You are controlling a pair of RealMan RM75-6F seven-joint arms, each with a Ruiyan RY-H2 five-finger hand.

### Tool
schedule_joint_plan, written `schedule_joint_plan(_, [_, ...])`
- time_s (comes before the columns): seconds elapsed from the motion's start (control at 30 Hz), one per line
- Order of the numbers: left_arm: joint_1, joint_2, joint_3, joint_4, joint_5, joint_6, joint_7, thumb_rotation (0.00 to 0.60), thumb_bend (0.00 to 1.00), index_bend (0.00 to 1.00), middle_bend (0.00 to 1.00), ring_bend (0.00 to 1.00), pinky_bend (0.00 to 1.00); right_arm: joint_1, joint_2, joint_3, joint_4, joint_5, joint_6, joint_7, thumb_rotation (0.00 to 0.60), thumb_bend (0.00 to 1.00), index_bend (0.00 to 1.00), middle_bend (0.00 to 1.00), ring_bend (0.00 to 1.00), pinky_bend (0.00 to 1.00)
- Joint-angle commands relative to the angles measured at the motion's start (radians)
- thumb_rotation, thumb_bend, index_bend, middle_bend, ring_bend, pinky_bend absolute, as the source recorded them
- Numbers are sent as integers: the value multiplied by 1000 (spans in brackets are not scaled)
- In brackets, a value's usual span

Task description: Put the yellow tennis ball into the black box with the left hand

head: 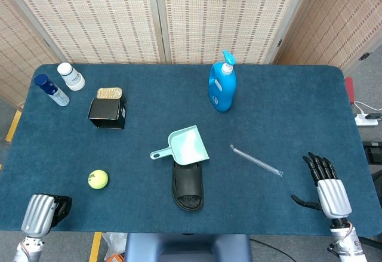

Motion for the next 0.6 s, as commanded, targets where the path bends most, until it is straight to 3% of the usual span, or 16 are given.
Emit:
schedule_joint_plan(0.03, [38,-58,31,101,12,26,-33,600,644,1000,1000,1000,1000,0,1,0,0,1,0,4,600,0,0,0,0,0])
schedule_joint_plan(0.17, [64,-180,61,293,15,14,-73,600,661,1000,1000,1000,1000,3,1,0,1,1,-4,3,600,0,0,0,0,0])
schedule_joint_plan(0.33, [58,-338,74,518,48,1,6,600,663,1000,1000,1000,1000,5,-1,-3,-4,0,-10,-10,600,0,0,0,0,0])
schedule_joint_plan(0.6, [14,-431,56,604,40,-61,83,600,661,1000,1000,1000,1000,14,1,-1,-10,12,-35,-19,600,0,0,0,0,0])
